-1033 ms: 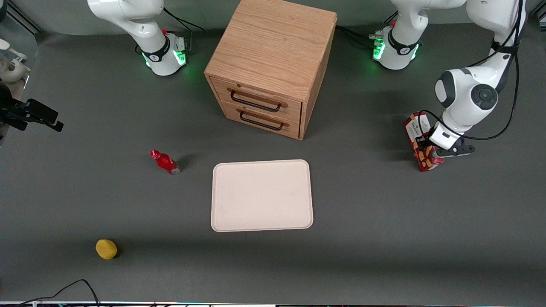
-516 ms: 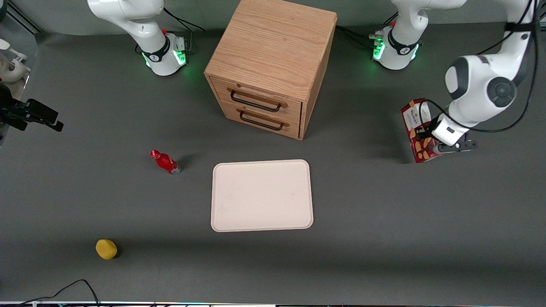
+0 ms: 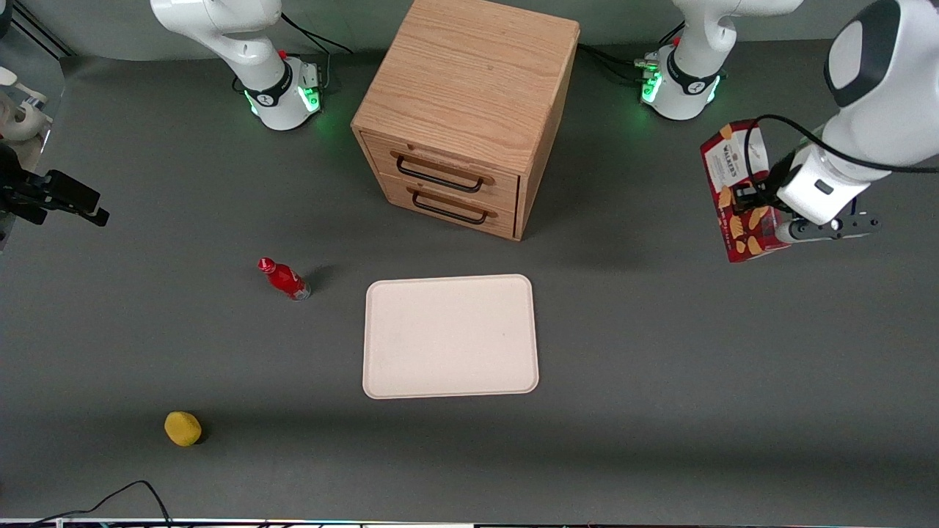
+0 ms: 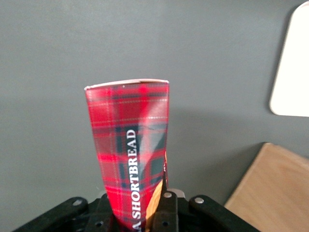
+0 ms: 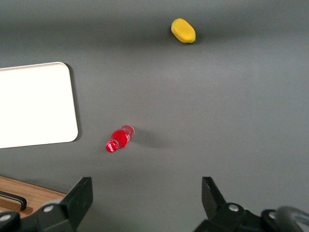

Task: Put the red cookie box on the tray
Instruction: 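Carry the box over the white tray with the left gripper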

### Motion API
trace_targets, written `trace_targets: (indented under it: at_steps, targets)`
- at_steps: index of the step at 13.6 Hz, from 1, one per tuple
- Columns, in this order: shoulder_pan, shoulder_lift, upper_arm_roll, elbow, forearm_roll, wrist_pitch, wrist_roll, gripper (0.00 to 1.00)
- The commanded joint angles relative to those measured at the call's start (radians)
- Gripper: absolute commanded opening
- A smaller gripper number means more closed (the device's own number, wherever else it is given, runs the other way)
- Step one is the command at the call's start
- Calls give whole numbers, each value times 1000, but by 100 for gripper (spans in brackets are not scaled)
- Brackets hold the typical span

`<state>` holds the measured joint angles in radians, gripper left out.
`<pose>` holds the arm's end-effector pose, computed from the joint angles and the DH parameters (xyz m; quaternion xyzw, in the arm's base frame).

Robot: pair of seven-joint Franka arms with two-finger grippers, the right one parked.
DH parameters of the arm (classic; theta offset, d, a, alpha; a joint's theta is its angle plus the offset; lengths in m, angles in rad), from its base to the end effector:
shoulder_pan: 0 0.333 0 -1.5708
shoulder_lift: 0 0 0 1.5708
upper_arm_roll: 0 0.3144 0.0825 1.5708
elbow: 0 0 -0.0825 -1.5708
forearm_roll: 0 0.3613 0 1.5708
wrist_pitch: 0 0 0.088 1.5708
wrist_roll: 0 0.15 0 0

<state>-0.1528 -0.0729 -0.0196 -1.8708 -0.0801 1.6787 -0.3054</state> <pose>0.4903 -0.0969 0.4926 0.9948 0.0730 -0.0670 0.0236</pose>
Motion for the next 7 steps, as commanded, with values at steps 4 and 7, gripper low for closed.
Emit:
trace_targets:
  at_steps: [4, 7]
  targets:
    - [-19, 333, -288, 413, 0, -41, -537, 8]
    - [-111, 494, -309, 517, 69, 97, -766, 8]
